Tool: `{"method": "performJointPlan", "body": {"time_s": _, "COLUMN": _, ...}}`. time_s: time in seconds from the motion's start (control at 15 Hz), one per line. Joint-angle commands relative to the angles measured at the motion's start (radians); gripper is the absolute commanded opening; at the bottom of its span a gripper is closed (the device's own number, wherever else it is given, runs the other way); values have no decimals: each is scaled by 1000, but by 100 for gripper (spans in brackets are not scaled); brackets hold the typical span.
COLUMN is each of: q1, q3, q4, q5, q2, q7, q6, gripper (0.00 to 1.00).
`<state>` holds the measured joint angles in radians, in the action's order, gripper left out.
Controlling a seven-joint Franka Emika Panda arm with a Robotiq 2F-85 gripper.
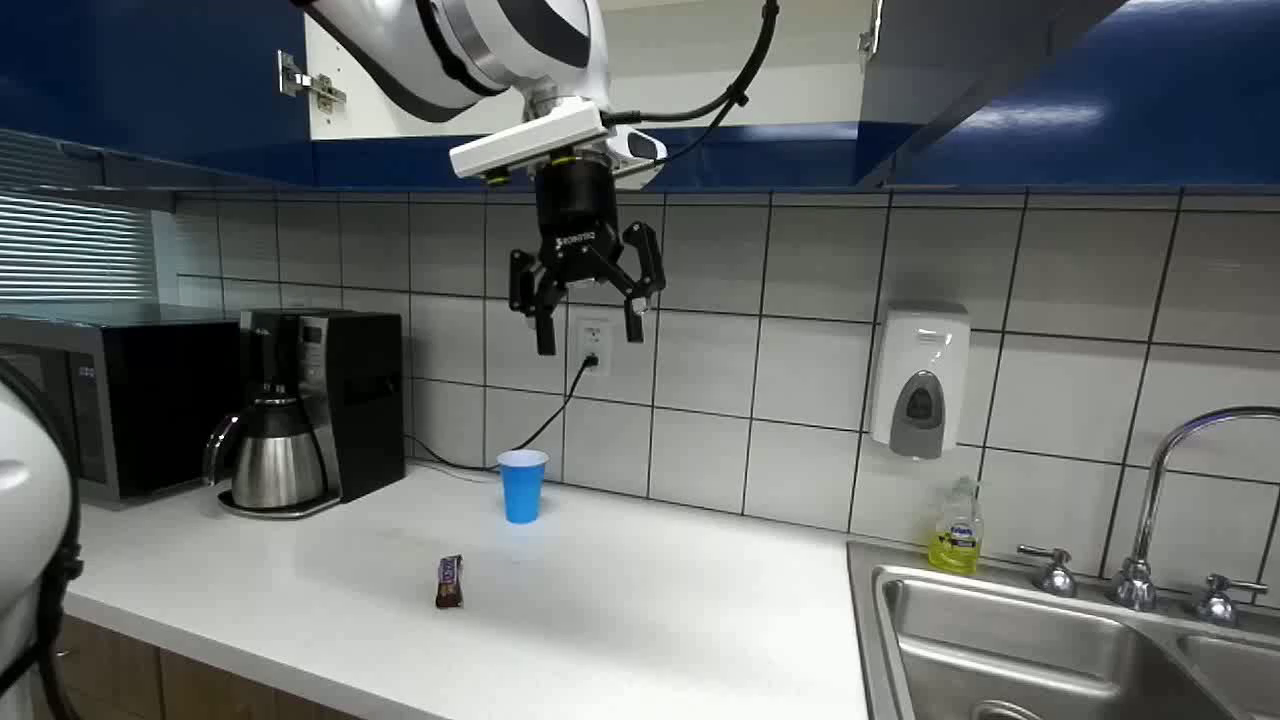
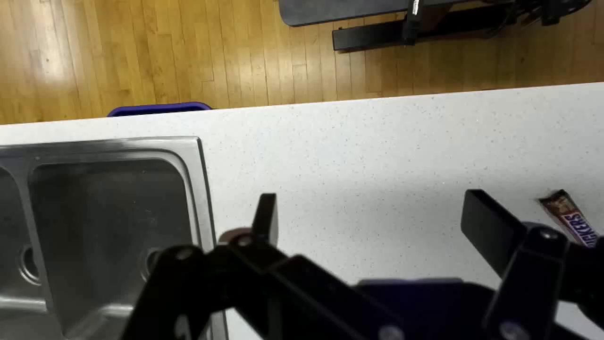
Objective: Put the chocolate bar inside the cabinet
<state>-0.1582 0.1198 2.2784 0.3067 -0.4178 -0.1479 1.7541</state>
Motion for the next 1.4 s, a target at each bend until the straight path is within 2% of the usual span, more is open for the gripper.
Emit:
{"method": "performJointPlan", "body": {"time_s": 0.0, "q1": 11, "q3": 9, "q4": -2, "q5": 3, "q2": 0, "q7": 3, "q6": -3, "gripper": 100}}
{"method": "performJointPlan", "body": {"time_s": 0.27, "q1": 11, "q3": 9, "q4": -2, "q5": 3, "q2": 0, "q7": 3, "q6": -3, "gripper": 100}}
{"method": "performJointPlan", "body": {"time_s": 0.73, "q1": 89, "q3": -14, "q4": 102, "q5": -25, "q2": -7, "q7": -23, "q6": 162, "gripper": 100}}
{"method": "performJointPlan", "body": {"time_s": 1.33, "q1": 155, "q3": -45, "q4": 210, "q5": -36, "q2": 62, "q7": -36, "q6": 356, "gripper": 100}}
